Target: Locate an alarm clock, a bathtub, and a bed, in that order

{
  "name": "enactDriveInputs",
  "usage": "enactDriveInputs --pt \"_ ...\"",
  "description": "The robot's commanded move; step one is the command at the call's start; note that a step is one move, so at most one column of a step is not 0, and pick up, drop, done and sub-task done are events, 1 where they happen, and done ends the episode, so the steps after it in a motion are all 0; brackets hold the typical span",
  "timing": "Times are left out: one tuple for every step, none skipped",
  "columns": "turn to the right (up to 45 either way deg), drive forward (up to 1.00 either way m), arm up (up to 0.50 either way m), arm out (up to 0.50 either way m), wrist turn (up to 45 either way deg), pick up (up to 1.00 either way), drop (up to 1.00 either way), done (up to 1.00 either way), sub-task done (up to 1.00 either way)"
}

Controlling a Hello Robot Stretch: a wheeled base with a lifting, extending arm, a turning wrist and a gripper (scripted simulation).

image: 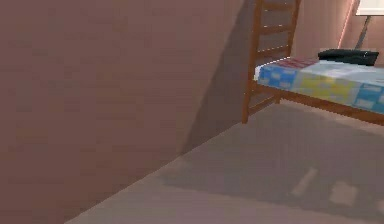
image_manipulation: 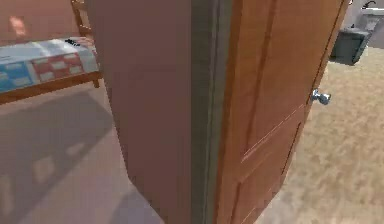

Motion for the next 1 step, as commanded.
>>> enactDriveInputs --pt "45.0 0.00 0.00 0.00 0.0 0.00 0.00 0.00 0.00"
